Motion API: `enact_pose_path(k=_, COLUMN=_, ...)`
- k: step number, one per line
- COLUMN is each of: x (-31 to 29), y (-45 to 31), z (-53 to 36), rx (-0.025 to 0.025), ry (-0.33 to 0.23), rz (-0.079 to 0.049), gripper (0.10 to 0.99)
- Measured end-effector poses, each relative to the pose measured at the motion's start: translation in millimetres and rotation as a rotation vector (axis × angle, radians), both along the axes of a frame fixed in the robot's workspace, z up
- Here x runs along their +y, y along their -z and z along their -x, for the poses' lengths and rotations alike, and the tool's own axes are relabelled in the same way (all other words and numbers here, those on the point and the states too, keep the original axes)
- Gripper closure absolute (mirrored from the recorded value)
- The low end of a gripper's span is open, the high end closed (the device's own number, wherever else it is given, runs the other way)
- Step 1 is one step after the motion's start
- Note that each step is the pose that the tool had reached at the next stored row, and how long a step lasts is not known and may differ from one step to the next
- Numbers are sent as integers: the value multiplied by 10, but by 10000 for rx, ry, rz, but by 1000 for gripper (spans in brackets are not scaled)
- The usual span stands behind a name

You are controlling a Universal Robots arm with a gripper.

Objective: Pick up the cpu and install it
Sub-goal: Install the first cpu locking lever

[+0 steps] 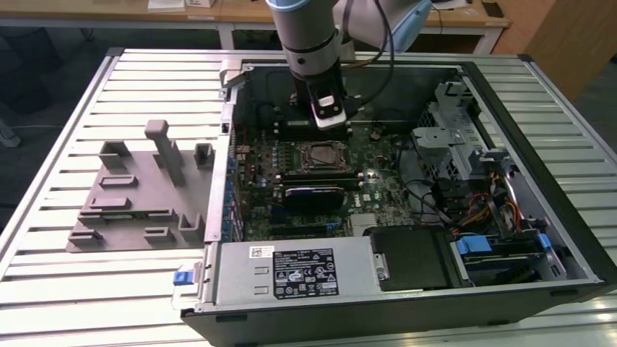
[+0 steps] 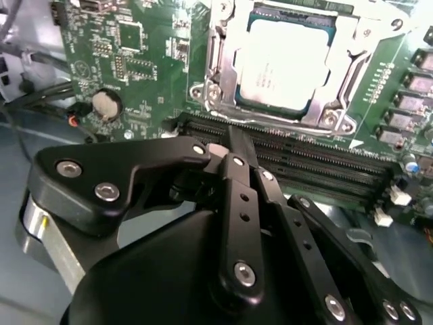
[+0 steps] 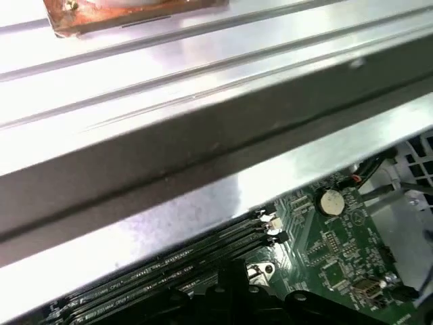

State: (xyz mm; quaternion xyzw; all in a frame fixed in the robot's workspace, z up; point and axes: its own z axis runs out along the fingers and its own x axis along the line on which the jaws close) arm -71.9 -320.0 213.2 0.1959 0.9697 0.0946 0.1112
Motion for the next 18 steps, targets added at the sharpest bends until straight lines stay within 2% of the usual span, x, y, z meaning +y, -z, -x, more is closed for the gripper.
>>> enact_pose_path(k=7, x=1, y=-15, z=0, rx=-3, ry=0, rz=6, gripper=980)
enact_pose_path(k=10, x=5, y=-13, z=0, rx=7, ry=0, rz=172, gripper=980)
enact_pose_path(k=12, x=5, y=-10, z=-1, rx=59, ry=-1, rz=380, gripper=980)
enact_pose_path(k=14, x=5, y=-9, z=-2, rx=134, ry=-1, rz=636, gripper=980)
enact_pose_path(k=16, x=5, y=-9, z=-5, rx=238, ry=-4, rz=905, gripper=980)
enact_pose_path(k=18, x=-2, y=-8, z=-8, rx=366, ry=-9, rz=1108, gripper=980)
